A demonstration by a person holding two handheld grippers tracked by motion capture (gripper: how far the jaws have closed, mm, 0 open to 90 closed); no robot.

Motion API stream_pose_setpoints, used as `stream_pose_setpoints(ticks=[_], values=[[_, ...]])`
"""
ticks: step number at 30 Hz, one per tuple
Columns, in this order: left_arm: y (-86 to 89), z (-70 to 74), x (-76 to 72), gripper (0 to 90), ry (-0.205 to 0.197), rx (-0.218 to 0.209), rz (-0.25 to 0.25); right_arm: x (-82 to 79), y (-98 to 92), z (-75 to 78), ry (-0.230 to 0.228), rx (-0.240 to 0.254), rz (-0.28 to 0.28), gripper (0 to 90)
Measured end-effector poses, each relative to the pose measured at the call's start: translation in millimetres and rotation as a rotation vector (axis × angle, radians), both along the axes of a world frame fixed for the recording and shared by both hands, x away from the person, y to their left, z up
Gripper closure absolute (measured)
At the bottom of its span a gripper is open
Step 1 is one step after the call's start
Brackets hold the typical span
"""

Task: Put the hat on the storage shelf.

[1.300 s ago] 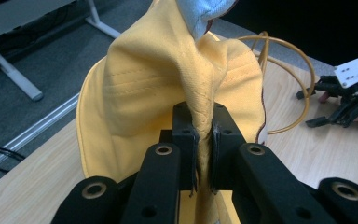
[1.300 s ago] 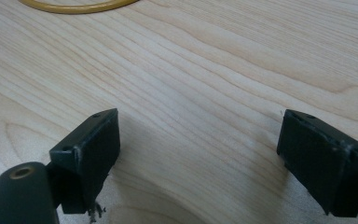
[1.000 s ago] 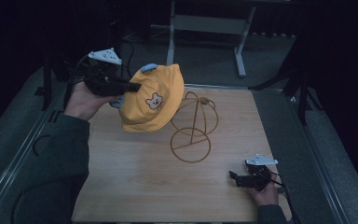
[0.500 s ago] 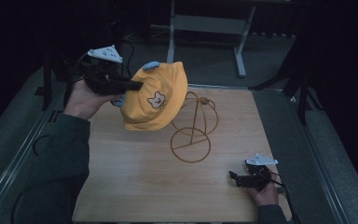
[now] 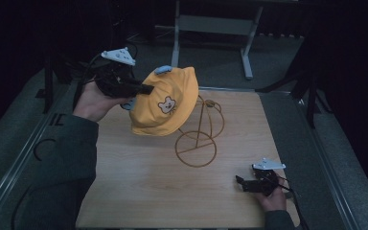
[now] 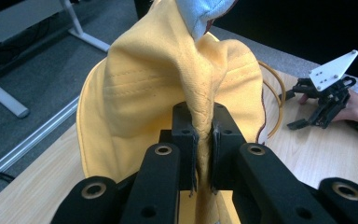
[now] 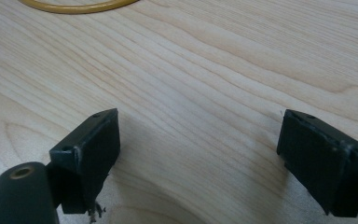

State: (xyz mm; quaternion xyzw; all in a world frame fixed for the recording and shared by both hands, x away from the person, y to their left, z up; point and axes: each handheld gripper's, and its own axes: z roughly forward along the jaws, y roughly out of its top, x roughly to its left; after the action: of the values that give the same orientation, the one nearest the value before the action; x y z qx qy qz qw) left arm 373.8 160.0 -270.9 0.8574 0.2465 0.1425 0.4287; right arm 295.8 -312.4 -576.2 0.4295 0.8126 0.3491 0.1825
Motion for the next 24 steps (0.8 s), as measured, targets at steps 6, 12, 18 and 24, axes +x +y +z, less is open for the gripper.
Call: stream_pose_setpoints(ticks=[6,12,18,24], values=[[-5.3,3.5,-0.1,82.9,-0.006,0.009,-0.012,0.0,0.0,0.0,0.001,0.000,0.000,13.1],[-8.3,4.1,1.0,82.9,-0.004,0.011,-0.017,0.0,0.0,0.0,0.000,0.000,0.000,13.1],[-14.3,2.4,1.7,82.7,-0.005,0.007,-0.025,0.0,0.0,0.0,0.000,0.000,0.000,13.1],[-23.0,1.6,2.7,82.4,-0.006,0.013,-0.037,0.0,0.0,0.0,0.000,0.000,0.000,13.1]])
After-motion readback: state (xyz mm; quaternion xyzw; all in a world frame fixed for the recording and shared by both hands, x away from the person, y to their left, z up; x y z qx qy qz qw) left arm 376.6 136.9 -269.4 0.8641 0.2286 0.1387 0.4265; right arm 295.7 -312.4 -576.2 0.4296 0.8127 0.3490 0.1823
